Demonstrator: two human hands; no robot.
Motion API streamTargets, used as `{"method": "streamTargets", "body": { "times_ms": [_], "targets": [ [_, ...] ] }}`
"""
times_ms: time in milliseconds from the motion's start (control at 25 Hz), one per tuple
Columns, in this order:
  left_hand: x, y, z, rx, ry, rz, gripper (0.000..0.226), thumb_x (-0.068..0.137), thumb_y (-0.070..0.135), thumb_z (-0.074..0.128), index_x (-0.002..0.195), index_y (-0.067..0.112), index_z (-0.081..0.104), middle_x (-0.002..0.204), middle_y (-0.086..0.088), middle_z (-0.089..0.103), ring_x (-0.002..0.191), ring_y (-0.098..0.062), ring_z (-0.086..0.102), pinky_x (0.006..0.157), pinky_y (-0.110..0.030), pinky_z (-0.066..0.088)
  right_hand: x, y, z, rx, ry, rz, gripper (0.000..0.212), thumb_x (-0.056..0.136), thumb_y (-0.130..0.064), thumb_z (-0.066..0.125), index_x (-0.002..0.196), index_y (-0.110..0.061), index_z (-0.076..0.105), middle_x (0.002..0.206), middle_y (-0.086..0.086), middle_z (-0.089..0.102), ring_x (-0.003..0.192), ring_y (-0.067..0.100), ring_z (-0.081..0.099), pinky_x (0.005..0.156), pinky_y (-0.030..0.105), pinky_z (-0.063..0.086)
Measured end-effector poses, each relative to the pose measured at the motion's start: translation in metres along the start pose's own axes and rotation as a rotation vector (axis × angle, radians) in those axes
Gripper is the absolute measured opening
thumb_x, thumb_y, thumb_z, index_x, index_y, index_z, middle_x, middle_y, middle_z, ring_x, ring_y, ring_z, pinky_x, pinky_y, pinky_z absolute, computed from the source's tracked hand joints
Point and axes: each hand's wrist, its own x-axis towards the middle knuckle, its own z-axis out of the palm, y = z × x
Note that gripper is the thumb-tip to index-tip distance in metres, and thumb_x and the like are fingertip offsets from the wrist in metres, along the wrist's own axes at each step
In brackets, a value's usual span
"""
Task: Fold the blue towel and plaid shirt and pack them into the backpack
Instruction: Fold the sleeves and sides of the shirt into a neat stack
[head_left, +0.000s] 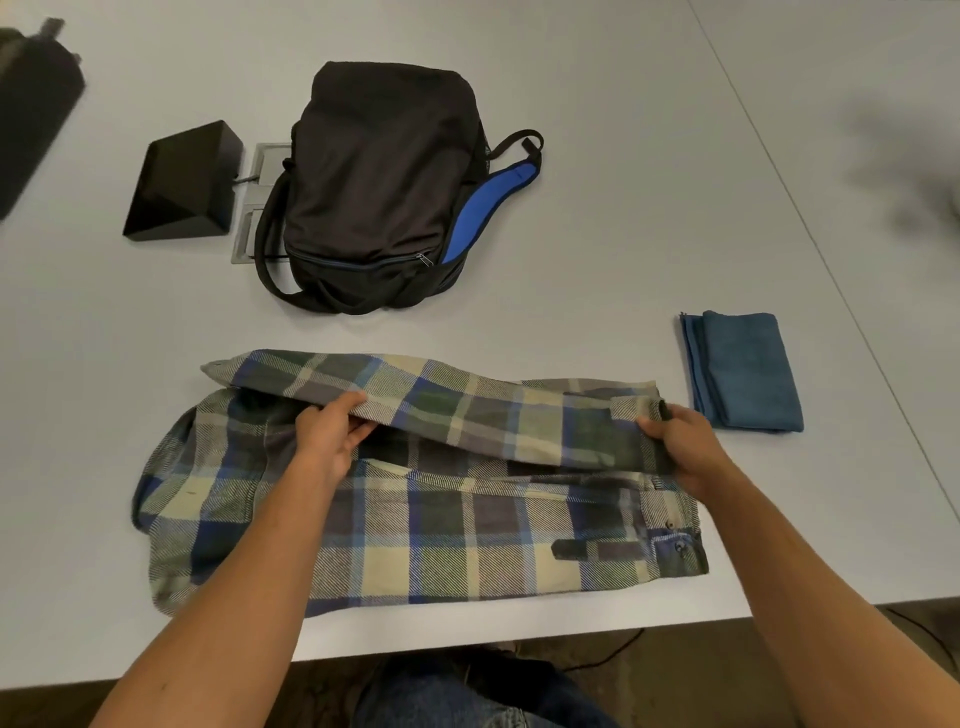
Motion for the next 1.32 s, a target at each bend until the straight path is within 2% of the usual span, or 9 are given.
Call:
{"method": "streamTargets", "body": {
  "times_ms": [120, 280, 440, 600, 680, 800, 960, 1160, 1320],
  "targets": [
    [-0.019, -0.005, 0.002, -0.007, -0.009, 0.027, 0.017, 0.088, -0.001, 0.064, 0.102, 0.005, 0.056, 0.106, -0.015, 0.068, 0.098, -0.024, 0.068, 0.081, -0.037, 0.059, 0.003, -0.017, -0.016, -0.128, 0.031, -0.119, 0.02, 0.096, -0.011, 0.061, 0.114, -0.003, 0.063, 0.104, 0.019, 0.07, 0.088, 0.031, 0.067, 0.077, 0.043, 0.056],
    [-0.033, -0.032, -0.006, 0.091, 0.018, 0.032, 0.015, 0.086, -0.002, 0.066, 0.1, -0.006, 0.06, 0.105, -0.02, 0.069, 0.095, -0.027, 0.07, 0.066, -0.028, 0.061, 0.004, -0.009, -0.03, -0.237, 0.045, -0.176, 0.025, 0.096, -0.014, 0.061, 0.12, -0.007, 0.061, 0.107, 0.014, 0.068, 0.092, 0.03, 0.065, 0.075, 0.041, 0.056],
    [-0.032, -0.058, -0.019, 0.199, 0.054, -0.023, 0.019, 0.085, -0.004, 0.067, 0.103, -0.008, 0.062, 0.106, -0.023, 0.069, 0.091, -0.03, 0.07, 0.058, -0.025, 0.059, 0.009, 0.027, -0.029, -0.366, 0.127, -0.149, 0.028, 0.094, -0.017, 0.065, 0.12, -0.009, 0.06, 0.112, 0.015, 0.066, 0.1, 0.034, 0.063, 0.09, 0.054, 0.054],
    [-0.032, -0.063, -0.022, 0.194, 0.091, -0.038, 0.011, 0.085, -0.004, 0.067, 0.095, -0.002, 0.062, 0.108, -0.024, 0.068, 0.095, -0.033, 0.069, 0.063, -0.032, 0.062, 0.007, 0.045, -0.019, -0.446, 0.205, -0.148, 0.037, 0.095, -0.017, 0.063, 0.13, -0.007, 0.056, 0.125, 0.016, 0.062, 0.113, 0.037, 0.058, 0.099, 0.054, 0.048],
    [-0.034, -0.061, -0.024, 0.141, 0.08, -0.041, 0.015, 0.087, 0.003, 0.068, 0.1, 0.001, 0.06, 0.11, -0.021, 0.068, 0.099, -0.033, 0.069, 0.072, -0.038, 0.062, 0.005, 0.048, -0.016, -0.477, 0.21, -0.146, 0.041, 0.097, -0.016, 0.06, 0.135, -0.005, 0.052, 0.13, 0.017, 0.059, 0.119, 0.039, 0.055, 0.1, 0.051, 0.045],
    [-0.035, -0.059, -0.033, 0.031, 0.073, -0.059, 0.032, 0.092, 0.007, 0.064, 0.121, 0.003, 0.053, 0.116, -0.018, 0.066, 0.102, -0.032, 0.067, 0.079, -0.041, 0.059, 0.002, 0.048, -0.018, -0.47, 0.196, -0.151, 0.044, 0.097, -0.016, 0.06, 0.138, -0.006, 0.048, 0.135, 0.017, 0.056, 0.124, 0.04, 0.052, 0.102, 0.053, 0.044],
    [-0.041, -0.059, -0.041, -0.017, 0.089, -0.034, 0.028, 0.094, -0.001, 0.057, 0.121, 0.005, 0.052, 0.115, -0.017, 0.066, 0.1, -0.029, 0.067, 0.078, -0.038, 0.056, -0.001, 0.047, -0.025, -0.39, 0.205, -0.173, 0.047, 0.095, -0.016, 0.062, 0.139, -0.012, 0.046, 0.14, 0.015, 0.052, 0.125, 0.039, 0.051, 0.101, 0.055, 0.047],
    [-0.045, -0.073, -0.047, 0.014, 0.109, -0.076, 0.034, 0.093, 0.0, 0.058, 0.127, 0.001, 0.05, 0.117, -0.018, 0.066, 0.101, -0.03, 0.068, 0.077, -0.035, 0.057, -0.005, 0.054, -0.019, -0.414, 0.228, -0.138, 0.048, 0.096, -0.016, 0.062, 0.14, -0.014, 0.044, 0.14, 0.015, 0.052, 0.126, 0.039, 0.051, 0.103, 0.054, 0.044],
    [-0.036, -0.07, -0.045, 0.002, 0.267, 0.041, 0.051, 0.087, 0.005, 0.069, 0.131, 0.009, 0.044, 0.12, -0.01, 0.063, 0.107, -0.027, 0.065, 0.083, -0.038, 0.057, -0.004, 0.044, -0.015, -0.337, 0.255, -0.085, 0.048, 0.095, -0.03, 0.063, 0.137, -0.015, 0.046, 0.136, 0.013, 0.055, 0.113, 0.033, 0.056, 0.101, 0.052, 0.048]
  ]
}}
